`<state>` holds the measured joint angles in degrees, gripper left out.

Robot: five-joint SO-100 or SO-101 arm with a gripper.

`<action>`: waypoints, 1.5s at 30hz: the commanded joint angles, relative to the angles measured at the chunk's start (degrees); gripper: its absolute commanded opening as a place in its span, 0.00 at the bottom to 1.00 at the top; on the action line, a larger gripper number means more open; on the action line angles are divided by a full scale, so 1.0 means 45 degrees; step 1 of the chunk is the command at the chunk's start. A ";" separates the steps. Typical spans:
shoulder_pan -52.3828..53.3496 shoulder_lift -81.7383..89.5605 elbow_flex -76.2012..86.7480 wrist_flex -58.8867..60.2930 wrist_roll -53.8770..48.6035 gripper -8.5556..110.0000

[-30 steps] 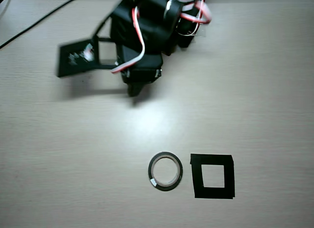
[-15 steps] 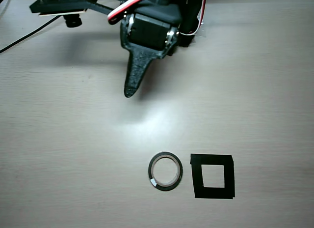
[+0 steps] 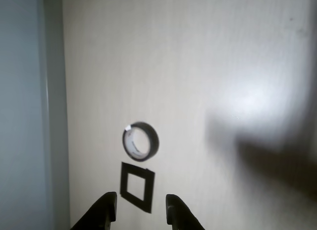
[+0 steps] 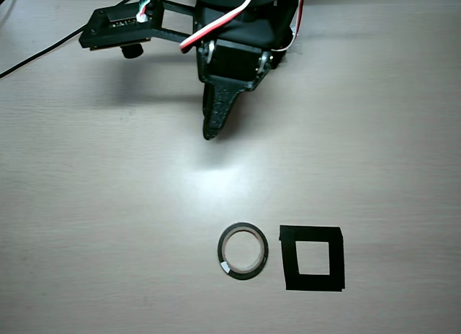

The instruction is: Grasp a tape and put it in the target area.

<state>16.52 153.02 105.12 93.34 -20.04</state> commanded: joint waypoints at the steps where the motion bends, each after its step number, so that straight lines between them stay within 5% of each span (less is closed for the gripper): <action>1: -0.0020 0.0078 0.0000 0.0020 -0.0078 0.17; 45: -0.1348 0.0234 0.2070 -0.0801 -0.1270 0.17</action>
<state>11.07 154.78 114.70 90.70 -24.87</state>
